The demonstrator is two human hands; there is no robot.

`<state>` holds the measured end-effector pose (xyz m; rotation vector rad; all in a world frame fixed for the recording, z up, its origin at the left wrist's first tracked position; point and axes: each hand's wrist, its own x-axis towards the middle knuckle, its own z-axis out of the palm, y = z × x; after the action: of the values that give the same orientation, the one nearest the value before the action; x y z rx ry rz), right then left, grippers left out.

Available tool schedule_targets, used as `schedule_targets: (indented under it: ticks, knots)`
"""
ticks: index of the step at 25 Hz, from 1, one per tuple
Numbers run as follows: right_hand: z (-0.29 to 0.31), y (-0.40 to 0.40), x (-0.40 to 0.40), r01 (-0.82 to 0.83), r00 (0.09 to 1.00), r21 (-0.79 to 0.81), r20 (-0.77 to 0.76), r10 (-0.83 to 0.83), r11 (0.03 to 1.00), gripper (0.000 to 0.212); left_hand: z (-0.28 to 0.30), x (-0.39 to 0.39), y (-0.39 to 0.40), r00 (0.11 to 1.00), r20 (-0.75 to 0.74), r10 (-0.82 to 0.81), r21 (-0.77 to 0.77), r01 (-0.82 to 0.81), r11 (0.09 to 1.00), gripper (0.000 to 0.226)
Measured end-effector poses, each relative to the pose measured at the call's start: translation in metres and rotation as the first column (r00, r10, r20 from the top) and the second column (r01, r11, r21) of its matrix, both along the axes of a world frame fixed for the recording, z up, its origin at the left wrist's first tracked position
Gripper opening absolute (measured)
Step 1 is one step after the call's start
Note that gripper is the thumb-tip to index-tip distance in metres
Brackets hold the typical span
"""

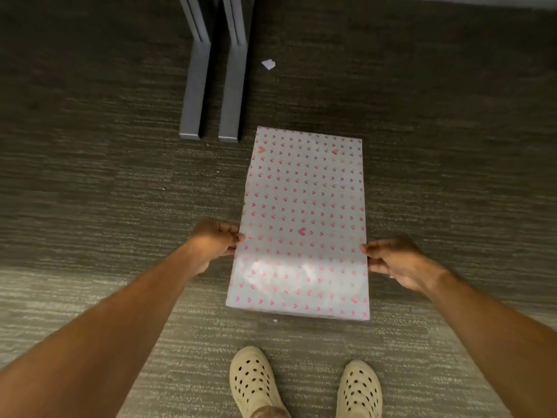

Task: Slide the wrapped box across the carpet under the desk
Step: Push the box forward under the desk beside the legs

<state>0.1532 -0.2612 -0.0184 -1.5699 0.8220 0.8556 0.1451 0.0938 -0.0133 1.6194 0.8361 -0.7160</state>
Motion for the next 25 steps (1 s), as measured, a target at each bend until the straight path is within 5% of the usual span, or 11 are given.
schedule_targets:
  ticks: [5, 11, 25]
  knots:
    - [0.009, 0.005, 0.062, -0.079, 0.990, 0.039, 0.121, 0.074, 0.996, 0.009, 0.014, 0.062, 0.005, 0.983, 0.152, -0.102, -0.032, 0.108, 0.994, 0.012]
    - [-0.010, 0.001, 0.159, -0.097, 0.982, -0.059, 0.155, 0.106, 0.993, 0.008, -0.003, 0.145, -0.013, 0.987, 0.154, -0.049, 0.115, 0.031, 0.993, 0.006]
    - [-0.067, 0.039, 0.303, -0.151, 0.949, -0.119, 0.261, 0.178, 0.981, 0.007, -0.074, 0.292, 0.006, 0.961, 0.272, 0.053, 0.104, -0.084, 0.991, 0.020]
